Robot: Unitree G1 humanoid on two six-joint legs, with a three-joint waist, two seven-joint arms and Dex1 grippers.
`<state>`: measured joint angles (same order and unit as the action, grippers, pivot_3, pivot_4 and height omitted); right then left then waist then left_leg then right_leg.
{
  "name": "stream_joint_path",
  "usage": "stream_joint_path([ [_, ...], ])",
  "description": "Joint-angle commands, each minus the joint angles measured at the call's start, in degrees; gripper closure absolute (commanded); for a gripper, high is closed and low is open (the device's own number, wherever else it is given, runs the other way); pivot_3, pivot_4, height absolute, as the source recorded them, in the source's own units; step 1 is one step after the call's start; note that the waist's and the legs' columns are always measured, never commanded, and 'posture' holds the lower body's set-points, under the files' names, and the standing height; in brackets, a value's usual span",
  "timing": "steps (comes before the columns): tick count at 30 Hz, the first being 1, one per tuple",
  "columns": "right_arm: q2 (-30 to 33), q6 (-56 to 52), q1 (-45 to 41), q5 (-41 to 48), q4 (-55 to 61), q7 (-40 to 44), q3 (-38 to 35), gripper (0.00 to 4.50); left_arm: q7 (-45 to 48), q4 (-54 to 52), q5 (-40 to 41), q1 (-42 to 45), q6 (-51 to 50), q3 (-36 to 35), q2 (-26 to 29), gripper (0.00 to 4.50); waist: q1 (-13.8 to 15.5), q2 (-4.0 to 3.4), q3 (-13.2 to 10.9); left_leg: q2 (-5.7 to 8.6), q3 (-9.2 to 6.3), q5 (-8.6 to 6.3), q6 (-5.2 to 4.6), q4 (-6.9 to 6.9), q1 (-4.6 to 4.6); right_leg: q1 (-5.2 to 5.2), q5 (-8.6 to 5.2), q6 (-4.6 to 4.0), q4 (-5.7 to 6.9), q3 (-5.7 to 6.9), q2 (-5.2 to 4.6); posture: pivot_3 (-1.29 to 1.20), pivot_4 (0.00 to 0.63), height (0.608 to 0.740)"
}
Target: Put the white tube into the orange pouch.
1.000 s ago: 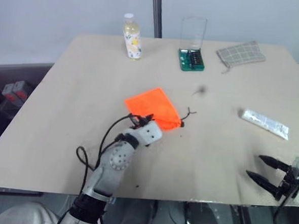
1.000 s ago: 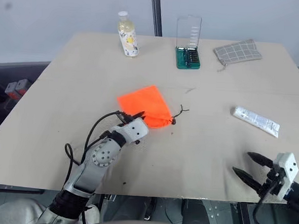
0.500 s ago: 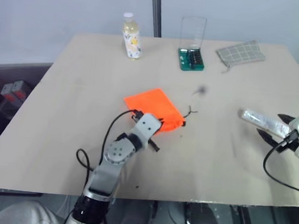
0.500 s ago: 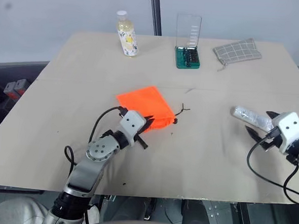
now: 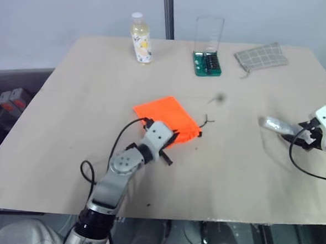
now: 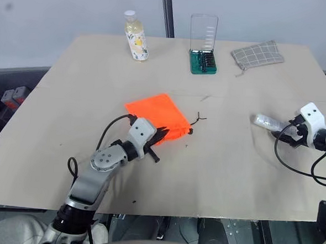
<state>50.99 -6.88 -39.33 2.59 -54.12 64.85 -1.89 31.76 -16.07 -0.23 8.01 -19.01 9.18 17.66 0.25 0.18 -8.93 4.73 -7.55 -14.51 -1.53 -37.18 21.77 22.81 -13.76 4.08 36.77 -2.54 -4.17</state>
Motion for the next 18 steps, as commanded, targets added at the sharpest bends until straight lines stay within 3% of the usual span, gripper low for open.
stream_joint_path([
  [1,1.1,-2.9,-2.3,-1.8,-3.2,4.1,2.1,0.0,2.1,0.3,2.3,0.6,2.9,-0.7,1.2,4.39,0.0,0.0,0.0,0.0,-0.01,0.0,0.0,0.0,0.0,0.0,0.0,0.0,-0.01,0.0,-0.01,0.0,0.15,0.74],
  [4,1.1,-4.7,-3.5,-3.1,-4.7,6.1,3.6,0.0,3.0,2.9,3.0,1.1,5.1,-1.0,1.8,4.39,0.0,0.0,0.0,0.0,-0.02,0.0,0.0,0.0,0.0,0.0,0.0,-0.01,-0.01,0.01,-0.01,0.0,0.15,0.74],
  [5,1.0,-5.0,-3.7,-3.4,-4.7,6.2,3.8,0.67,3.0,3.8,3.2,1.5,5.5,-1.2,1.8,4.5,0.0,0.0,0.0,0.0,-0.06,-0.01,0.0,0.01,0.0,-0.01,0.0,-0.01,-0.01,0.04,-0.01,0.0,0.15,0.74],
  [6,0.9,-5.3,-3.8,-3.4,-4.6,6.4,3.9,0.8,3.1,4.3,3.8,1.8,5.4,-1.4,1.6,4.5,0.1,0.0,0.0,0.0,-0.07,0.0,0.0,0.01,0.0,-0.01,0.0,-0.01,-0.01,0.05,-0.01,0.0,0.15,0.74],
  [10,0.4,-5.1,-2.8,-1.2,-1.3,7.4,2.1,2.62,3.8,5.4,6.3,2.8,5.0,-1.8,0.8,4.5,0.0,0.0,0.0,0.0,-0.07,-0.01,0.0,0.0,0.0,-0.01,0.0,-0.01,0.0,0.04,-0.01,0.0,0.15,0.74],
  [13,-0.8,-6.2,0.8,3.1,8.0,8.8,-0.6,2.62,3.2,6.0,7.4,3.6,3.8,-2.1,0.0,4.5,-0.1,0.01,0.0,0.0,-0.09,-0.01,0.01,0.0,0.0,-0.01,0.01,0.0,0.0,0.05,-0.01,0.0,0.15,0.74],
  [18,-3.3,-18.1,10.8,11.7,34.1,7.9,-3.0,2.62,2.0,6.5,9.0,4.6,1.7,-2.8,-1.3,4.5,-0.8,-0.02,0.0,0.0,-0.08,-0.01,0.01,0.0,0.14,0.2,0.01,0.01,0.09,0.0,-0.02,0.0,0.15,0.74],
])
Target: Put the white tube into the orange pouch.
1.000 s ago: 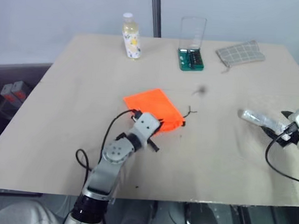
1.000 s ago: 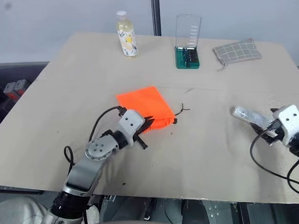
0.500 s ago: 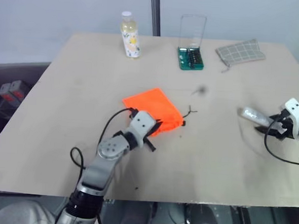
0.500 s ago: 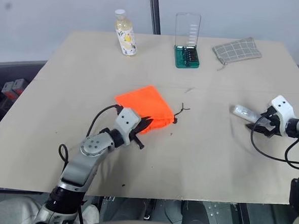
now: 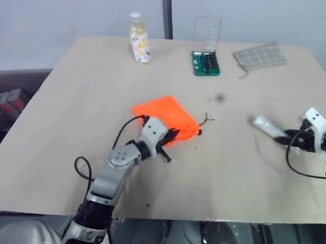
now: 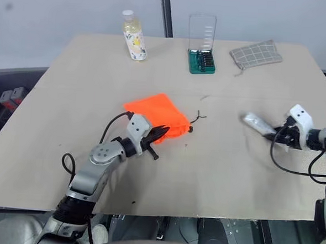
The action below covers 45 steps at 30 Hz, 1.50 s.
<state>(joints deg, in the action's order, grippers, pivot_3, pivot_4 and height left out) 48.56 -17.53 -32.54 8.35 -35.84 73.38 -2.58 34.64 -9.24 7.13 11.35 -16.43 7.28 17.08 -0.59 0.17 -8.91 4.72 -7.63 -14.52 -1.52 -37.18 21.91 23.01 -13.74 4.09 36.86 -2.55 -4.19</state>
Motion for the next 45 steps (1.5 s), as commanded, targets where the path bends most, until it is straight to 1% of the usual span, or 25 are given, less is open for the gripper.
stream_joint_path([
  [1,-1.6,-10.3,5.9,7.5,21.2,-1.7,-2.4,2.62,-1.3,-0.2,1.9,1.6,-1.4,-1.0,-1.2,4.5,0.1,0.0,0.0,0.01,-0.02,0.0,0.0,0.0,0.07,0.06,0.0,0.0,0.03,0.01,0.0,0.0,0.15,0.74],
  [4,-3.4,-13.9,9.6,9.4,31.6,-5.0,-2.3,2.62,-2.3,0.1,2.7,2.5,-2.8,-1.4,-2.1,4.5,0.1,0.0,0.0,0.02,-0.05,0.0,0.0,-0.02,0.17,0.2,0.01,0.02,0.12,0.01,-0.02,0.0,0.15,0.74],
  [8,-5.0,-21.0,10.6,14.4,44.2,-7.6,-1.4,2.62,-3.3,0.7,3.7,3.9,-4.6,-2.1,-2.7,4.5,0.4,0.01,0.0,0.08,-0.05,0.0,0.0,-0.07,0.22,0.25,0.03,0.06,0.13,0.01,-0.05,0.0,0.15,0.74],
  [11,-5.7,-26.1,11.4,17.6,53.1,-9.0,1.6,2.62,-4.0,0.5,5.3,4.7,-6.6,-3.0,-3.5,4.5,0.5,0.02,0.0,0.07,-0.09,0.0,0.0,-0.07,0.25,0.28,0.04,0.06,0.13,0.04,-0.03,0.0,0.15,0.74],
  [14,-5.9,-27.1,13.1,17.6,58.6,-9.8,6.4,2.62,-4.2,0.2,5.5,5.1,-7.0,-2.8,-3.6,4.5,0.9,0.04,0.0,0.06,-0.11,0.0,0.01,-0.07,0.29,0.31,0.04,0.06,0.12,0.07,-0.03,0.0,0.15,0.74],
  [18,-7.8,-27.5,12.6,16.3,59.6,-12.9,11.4,2.62,-4.6,-0.2,5.7,5.0,-7.3,-3.0,-3.9,4.5,1.3,0.06,0.0,0.08,-0.08,0.01,0.02,-0.13,0.44,0.43,0.04,0.07,0.1,0.05,-0.04,0.0,0.15,0.74],
  [22,-10.0,-27.7,11.1,16.7,58.7,-15.5,12.4,2.62,-4.8,-0.5,5.3,5.3,-7.3,-2.6,-3.6,4.5,1.4,0.07,0.0,0.09,-0.1,0.02,0.03,-0.19,0.57,0.55,0.06,0.07,0.14,0.07,-0.03,0.0,0.15,0.74],
  [25,-7.8,-23.9,10.3,14.4,56.3,-15.4,11.2,2.62,-4.5,-0.8,5.2,5.4,-7.1,-2.1,-3.3,4.5,1.4,0.07,0.0,0.09,-0.1,0.02,0.03,-0.19,0.58,0.55,0.07,0.06,0.15,0.07,-0.03,0.0,0.15,0.74],
  [28,-3.3,-23.9,10.5,14.6,55.9,-14.1,8.6,2.62,-4.3,-0.8,5.0,5.4,-6.9,-1.8,-3.0,4.5,1.5,0.08,0.0,0.12,-0.11,0.02,0.03,-0.19,0.62,0.56,0.07,0.06,0.13,0.11,-0.04,0.0,0.15,0.74],
  [29,-1.4,-24.2,11.2,14.9,56.3,-13.6,7.8,2.09,-4.3,-0.8,4.9,5.4,-6.8,-1.8,-3.0,4.5,1.5,0.08,0.0,0.12,-0.12,0.02,0.03,-0.19,0.64,0.58,0.07,0.06,0.11,0.12,-0.04,0.0,0.15,0.74],
  [30,0.2,-24.1,12.1,14.7,56.8,-13.5,7.2,1.78,-4.3,-0.7,5.0,5.4,-6.8,-1.8,-3.0,4.5,1.5,0.08,0.0,0.12,-0.11,0.02,0.03,-0.19,0.67,0.61,0.07,0.06,0.11,0.11,-0.05,0.0,0.15,0.74],
  [31,1.3,-23.9,12.8,14.5,57.1,-13.8,6.8,1.26,-4.4,-0.7,5.1,5.3,-6.8,-1.8,-3.0,4.5,1.5,0.09,0.0,0.12,-0.12,0.02,0.03,-0.19,0.68,0.62,0.07,0.06,0.1,0.1,-0.05,0.0,0.15,0.74],
  [33,1.5,-26.2,15.2,14.7,58.6,-17.3,4.4,0.38,-4.4,-0.9,5.3,5.2,-7.0,-1.8,-3.2,4.5,1.5,0.11,0.0,0.1,-0.12,0.02,0.03,-0.19,0.68,0.61,0.07,0.06,0.08,0.12,-0.03,0.0,0.15,0.74],
  [37,1.3,-31.0,20.2,15.7,61.9,-21.6,2.5,0.38,-4.4,-1.1,5.4,5.0,-7.1,-1.7,-3.4,4.5,1.5,0.11,0.0,0.07,-0.11,0.02,0.03,-0.18,0.7,0.64,0.07,0.06,0.09,0.08,-0.04,0.0,0.15,0.74],
  [40,0.6,-33.6,23.4,14.5,62.2,-24.9,4.2,0.38,-4.4,-0.9,5.3,5.1,-7.0,-1.3,-3.7,4.5,1.5,0.11,0.0,0.09,-0.09,0.02,0.02,-0.21,0.71,0.63,0.07,0.07,0.1,0.07,-0.05,0.0,0.15,0.74],
  [42,-0.1,-32.3,24.8,11.7,60.0,-27.5,5.8,0.38,-4.3,-0.7,5.3,5.3,-6.8,-1.1,-3.8,4.5,1.5,0.12,0.0,0.09,-0.1,0.02,0.02,-0.22,0.71,0.62,0.08,0.08,0.11,0.08,-0.04,0.0,0.15,0.74],
  [45,0.3,-30.3,25.6,8.9,58.9,-29.0,7.6,0.38,-4.2,-0.4,5.4,5.6,-6.8,-1.0,-3.9,4.5,1.4,0.22,0.1,0.09,-0.06,0.02,0.02,-0.24,0.64,0.57,0.08,0.09,0.13,0.05,-0.03,0.0,0.15,0.74],
])
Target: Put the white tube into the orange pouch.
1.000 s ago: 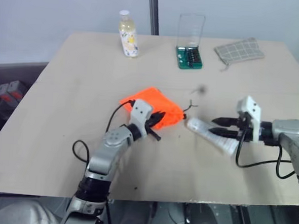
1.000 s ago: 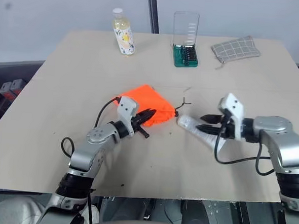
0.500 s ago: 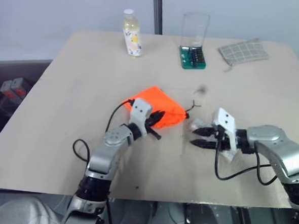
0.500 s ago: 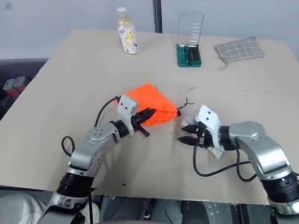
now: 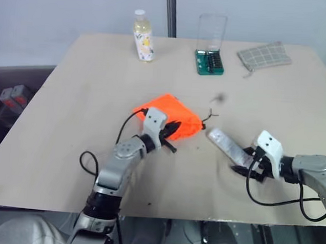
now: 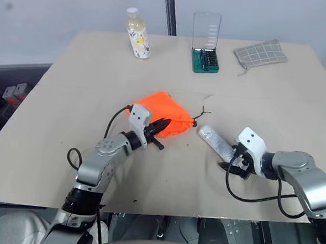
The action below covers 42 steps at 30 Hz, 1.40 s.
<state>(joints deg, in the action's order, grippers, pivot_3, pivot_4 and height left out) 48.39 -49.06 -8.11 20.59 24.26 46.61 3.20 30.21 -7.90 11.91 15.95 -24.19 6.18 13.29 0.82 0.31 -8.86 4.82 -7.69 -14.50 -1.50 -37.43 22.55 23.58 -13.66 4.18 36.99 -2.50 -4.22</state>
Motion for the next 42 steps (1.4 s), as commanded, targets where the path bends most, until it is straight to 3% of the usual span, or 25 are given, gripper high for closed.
stream_joint_path([
  [1,0.3,1.6,1.0,-3.7,-1.3,-2.6,2.0,0.62,0.2,-1.6,0.6,1.2,1.0,0.0,-0.1,4.5,0.0,0.13,0.1,0.0,-0.01,0.0,0.0,-0.01,-0.04,-0.05,0.0,0.0,0.0,0.02,0.02,0.0,0.15,0.74],
  [11,-0.5,4.1,-0.1,-4.8,-0.8,-3.3,2.5,4.37,0.2,-1.3,0.7,1.3,1.3,0.2,-0.2,4.5,-0.2,0.62,0.4,-0.1,-0.01,0.02,0.01,-0.07,-0.21,-0.19,0.04,-0.04,0.01,0.0,0.12,0.0,0.15,0.74],
  [20,-4.2,2.6,-7.1,0.3,4.4,0.0,4.7,4.46,0.2,-1.5,0.9,1.2,1.2,0.4,-0.5,4.5,-0.2,0.52,0.3,-0.12,-0.04,-0.09,-0.17,-0.01,-0.55,-0.5,0.03,-0.03,0.0,0.01,0.16,0.0,0.15,0.74],
  [33,-9.1,1.6,-19.1,-7.5,-6.9,-1.8,15.8,4.46,1.6,-5.8,3.1,-0.4,1.2,1.4,-0.7,4.5,-0.2,0.54,0.3,-0.06,-0.06,0.05,0.07,0.02,-0.01,0.04,0.06,-0.06,-0.04,0.02,0.08,0.0,0.15,0.74],
  [42,-21.0,-3.1,-28.0,-10.4,-14.0,-8.2,16.5,4.46,9.0,-12.4,5.3,-4.3,-0.1,7.4,3.7,4.5,-0.4,0.52,0.3,-0.09,-0.05,0.06,0.1,0.03,-0.05,0.07,0.12,-0.16,0.07,-0.01,0.11,0.0,0.15,0.74],
])
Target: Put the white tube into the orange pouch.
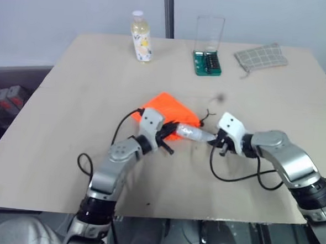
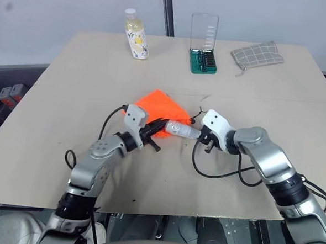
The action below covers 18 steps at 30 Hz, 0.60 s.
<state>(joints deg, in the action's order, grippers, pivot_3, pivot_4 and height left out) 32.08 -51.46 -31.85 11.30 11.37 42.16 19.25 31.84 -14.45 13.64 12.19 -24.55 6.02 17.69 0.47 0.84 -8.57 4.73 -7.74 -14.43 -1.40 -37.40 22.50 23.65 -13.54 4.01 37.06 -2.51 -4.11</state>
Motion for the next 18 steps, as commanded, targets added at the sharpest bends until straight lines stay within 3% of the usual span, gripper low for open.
stream_joint_path([
  [1,-6.5,-1.0,-5.4,-1.6,-2.1,-4.5,0.8,4.46,8.1,-6.0,3.6,-0.6,0.5,8.2,-0.3,4.5,0.1,0.0,0.0,0.0,0.01,0.02,0.03,0.0,-0.03,-0.01,0.01,-0.02,0.03,-0.01,0.01,0.0,0.15,0.74],
  [6,-11.6,-1.9,-7.7,-3.4,-4.5,-6.4,1.6,4.46,8.6,-5.3,1.9,0.1,2.1,9.5,0.0,4.5,-0.2,-0.05,0.0,0.0,-0.01,0.09,0.12,0.0,-0.02,0.01,0.06,-0.09,0.06,0.0,0.04,0.0,0.15,0.74],
  [13,-3.5,-4.4,-3.9,-2.6,3.5,-3.7,0.2,4.46,6.3,-1.8,2.2,1.4,2.7,5.8,-0.6,4.5,0.3,-0.07,0.0,0.04,-0.15,0.09,0.14,0.05,0.21,0.17,0.06,-0.09,-0.01,0.15,-0.01,0.0,0.15,0.74],
  [18,-2.0,-7.8,-1.4,-0.3,7.6,-3.9,-2.1,4.46,6.8,-1.7,2.6,0.5,3.4,5.2,-0.6,4.5,-0.3,-0.08,-0.1,0.0,-0.13,0.09,0.14,0.11,0.22,0.19,0.06,-0.09,-0.04,0.13,0.03,0.0,0.15,0.74],
])
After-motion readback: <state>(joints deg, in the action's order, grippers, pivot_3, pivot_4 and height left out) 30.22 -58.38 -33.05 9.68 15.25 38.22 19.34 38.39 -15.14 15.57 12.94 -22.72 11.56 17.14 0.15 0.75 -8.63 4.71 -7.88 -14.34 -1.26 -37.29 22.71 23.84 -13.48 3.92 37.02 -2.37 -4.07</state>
